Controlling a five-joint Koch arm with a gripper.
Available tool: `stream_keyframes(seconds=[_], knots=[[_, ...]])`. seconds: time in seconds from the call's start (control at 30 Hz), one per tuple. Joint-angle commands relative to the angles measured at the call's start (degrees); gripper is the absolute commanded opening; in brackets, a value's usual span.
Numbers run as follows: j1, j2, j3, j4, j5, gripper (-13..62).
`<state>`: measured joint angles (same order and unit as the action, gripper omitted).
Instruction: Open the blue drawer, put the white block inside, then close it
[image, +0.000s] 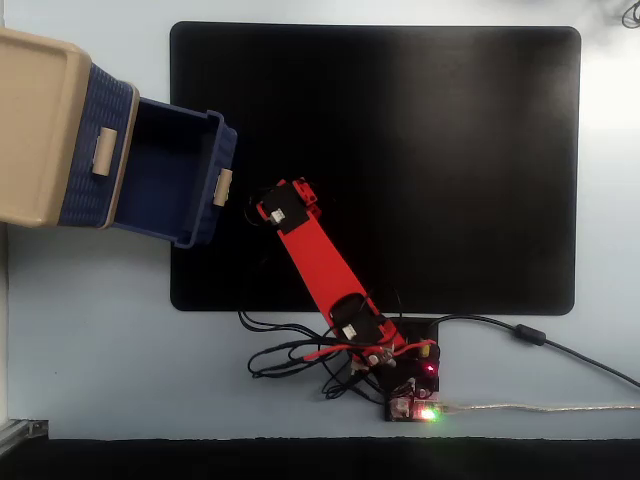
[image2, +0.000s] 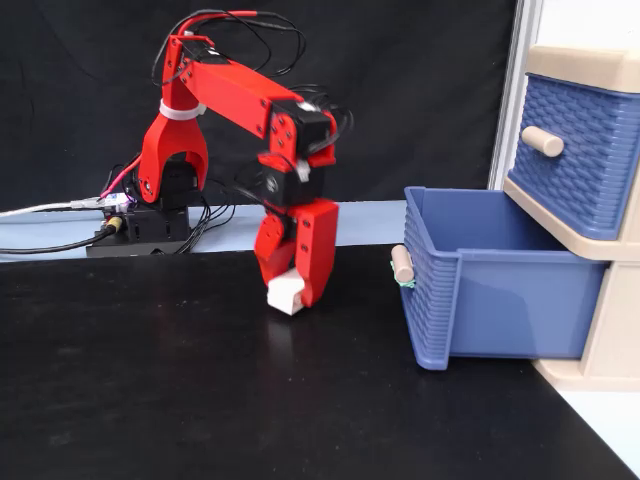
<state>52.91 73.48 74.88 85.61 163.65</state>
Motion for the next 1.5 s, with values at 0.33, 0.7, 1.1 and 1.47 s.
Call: stream_keyframes(seconds=[0.33,0.7,1.1,1.47], knots=[[-12.6,4.8,-40.8,3.3,6.0,-8.2],[-15.5,-17.7,-64.5,-1.1,8.8,-3.7],[-10.3,-10.4,-64.1,9.3,7.2,33.8],[-0.4,-10.0,-57.9,27.5,-27.8,33.7]])
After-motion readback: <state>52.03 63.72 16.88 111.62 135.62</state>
